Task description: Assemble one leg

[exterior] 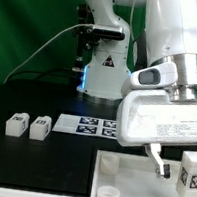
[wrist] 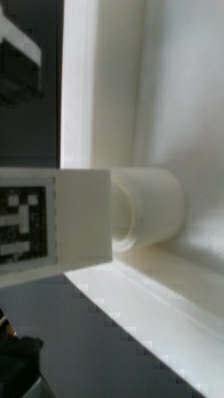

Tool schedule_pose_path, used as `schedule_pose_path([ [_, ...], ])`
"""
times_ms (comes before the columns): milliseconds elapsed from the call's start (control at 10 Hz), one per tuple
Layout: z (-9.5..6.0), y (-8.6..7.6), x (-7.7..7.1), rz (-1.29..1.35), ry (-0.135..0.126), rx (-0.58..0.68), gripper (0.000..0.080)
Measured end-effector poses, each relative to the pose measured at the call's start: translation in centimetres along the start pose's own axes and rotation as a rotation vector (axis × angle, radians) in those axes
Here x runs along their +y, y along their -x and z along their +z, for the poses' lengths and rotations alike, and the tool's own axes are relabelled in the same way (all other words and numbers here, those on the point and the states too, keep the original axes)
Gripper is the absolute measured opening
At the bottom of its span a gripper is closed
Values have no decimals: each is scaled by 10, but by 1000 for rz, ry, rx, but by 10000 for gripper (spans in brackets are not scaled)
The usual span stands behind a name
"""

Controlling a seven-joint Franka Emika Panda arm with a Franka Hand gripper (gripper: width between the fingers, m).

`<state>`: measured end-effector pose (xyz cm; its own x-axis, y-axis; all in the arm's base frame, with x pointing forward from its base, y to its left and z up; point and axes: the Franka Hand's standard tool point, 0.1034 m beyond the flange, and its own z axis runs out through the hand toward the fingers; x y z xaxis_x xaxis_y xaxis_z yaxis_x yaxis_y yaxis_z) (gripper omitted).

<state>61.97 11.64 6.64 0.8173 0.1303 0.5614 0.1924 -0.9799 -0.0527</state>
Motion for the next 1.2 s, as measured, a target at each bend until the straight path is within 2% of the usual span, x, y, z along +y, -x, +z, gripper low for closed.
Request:
schedule_pose_path([
  [300, 0, 0, 0, 0, 0, -4, 649],
  [600, -34, -21, 7, 8, -5, -131, 649],
  [700, -40, -30, 9, 11, -2, -129, 649],
  [800, -41, -31, 5, 27, -11, -186, 649],
  [1000, -41, -38, 0, 50, -39, -403, 649],
  [1200, -32, -33, -1, 58, -71, -588, 649],
])
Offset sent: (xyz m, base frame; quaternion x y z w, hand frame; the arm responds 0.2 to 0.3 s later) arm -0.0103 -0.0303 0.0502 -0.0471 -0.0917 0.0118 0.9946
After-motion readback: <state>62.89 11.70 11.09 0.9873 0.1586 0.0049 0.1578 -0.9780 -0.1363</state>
